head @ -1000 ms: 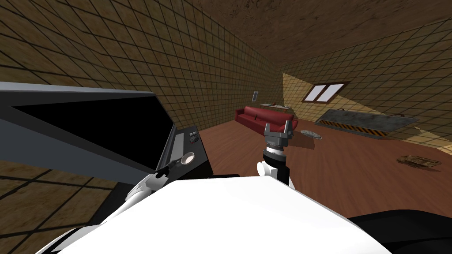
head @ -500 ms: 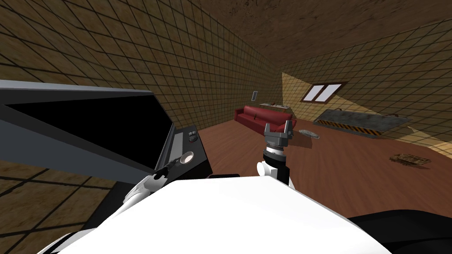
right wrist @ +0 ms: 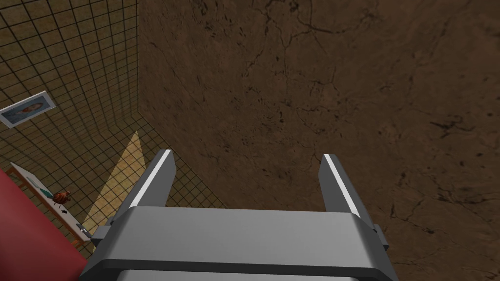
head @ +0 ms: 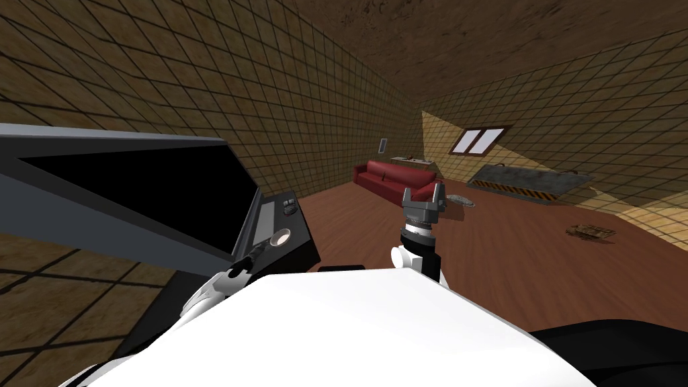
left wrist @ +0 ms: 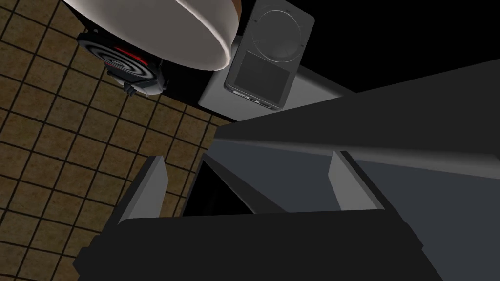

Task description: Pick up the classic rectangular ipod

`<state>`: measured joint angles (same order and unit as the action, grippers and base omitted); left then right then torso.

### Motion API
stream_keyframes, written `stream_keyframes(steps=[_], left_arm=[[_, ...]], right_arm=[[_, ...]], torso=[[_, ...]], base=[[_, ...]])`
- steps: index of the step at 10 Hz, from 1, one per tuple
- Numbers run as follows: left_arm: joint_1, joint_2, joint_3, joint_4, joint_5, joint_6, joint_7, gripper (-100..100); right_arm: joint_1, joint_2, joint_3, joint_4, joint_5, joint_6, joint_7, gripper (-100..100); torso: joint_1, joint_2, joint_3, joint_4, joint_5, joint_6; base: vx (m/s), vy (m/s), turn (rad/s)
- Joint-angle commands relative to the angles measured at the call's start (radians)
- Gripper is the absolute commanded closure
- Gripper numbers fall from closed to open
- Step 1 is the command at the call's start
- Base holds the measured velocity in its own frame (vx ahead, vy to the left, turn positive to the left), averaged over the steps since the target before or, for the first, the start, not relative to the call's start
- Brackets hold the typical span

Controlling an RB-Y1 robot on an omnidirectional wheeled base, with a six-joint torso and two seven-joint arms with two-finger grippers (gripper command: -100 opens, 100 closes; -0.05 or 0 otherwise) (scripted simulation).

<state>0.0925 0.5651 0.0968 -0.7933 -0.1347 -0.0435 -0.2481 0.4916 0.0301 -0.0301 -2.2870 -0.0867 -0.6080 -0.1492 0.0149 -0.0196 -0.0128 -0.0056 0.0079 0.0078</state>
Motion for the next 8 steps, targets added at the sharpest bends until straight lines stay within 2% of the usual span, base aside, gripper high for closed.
stream_keyframes(steps=[1,3,6,7,8], left_arm=[[-0.003,0.007,-0.028,-0.006,0.003,0.034,-0.013,-100],[-0.012,0.012,-0.067,0.000,-0.003,0.070,-0.026,-100],[-0.025,0.017,-0.120,0.010,-0.015,0.122,-0.042,-100],[-0.018,0.013,-0.105,0.000,-0.014,0.112,-0.040,-100],[-0.019,0.014,-0.107,0.000,-0.014,0.117,-0.041,0]], right_arm=[[0.000,0.000,0.000,0.000,0.000,0.000,0.000,0],[0.000,0.000,0.000,0.000,0.000,0.000,0.000,0],[0.000,0.000,0.000,0.000,0.000,0.000,0.000,0],[0.000,0.000,0.000,0.000,0.000,0.000,0.000,0],[0.000,0.000,0.000,0.000,0.000,0.000,0.000,0]], torso=[[0.000,0.000,0.000,0.000,0.000,0.000],[0.008,-0.007,-0.004,-0.002,0.002,0.000],[0.008,-0.011,-0.006,-0.003,0.002,0.000],[0.010,-0.011,-0.006,-0.003,0.002,0.000],[0.007,-0.008,-0.005,-0.002,0.002,0.000]], base=[[0.012,0.052,-0.026],[0.070,0.090,0.000],[0.091,0.084,0.004],[0.040,0.052,-0.007],[0.007,0.009,-0.002]])
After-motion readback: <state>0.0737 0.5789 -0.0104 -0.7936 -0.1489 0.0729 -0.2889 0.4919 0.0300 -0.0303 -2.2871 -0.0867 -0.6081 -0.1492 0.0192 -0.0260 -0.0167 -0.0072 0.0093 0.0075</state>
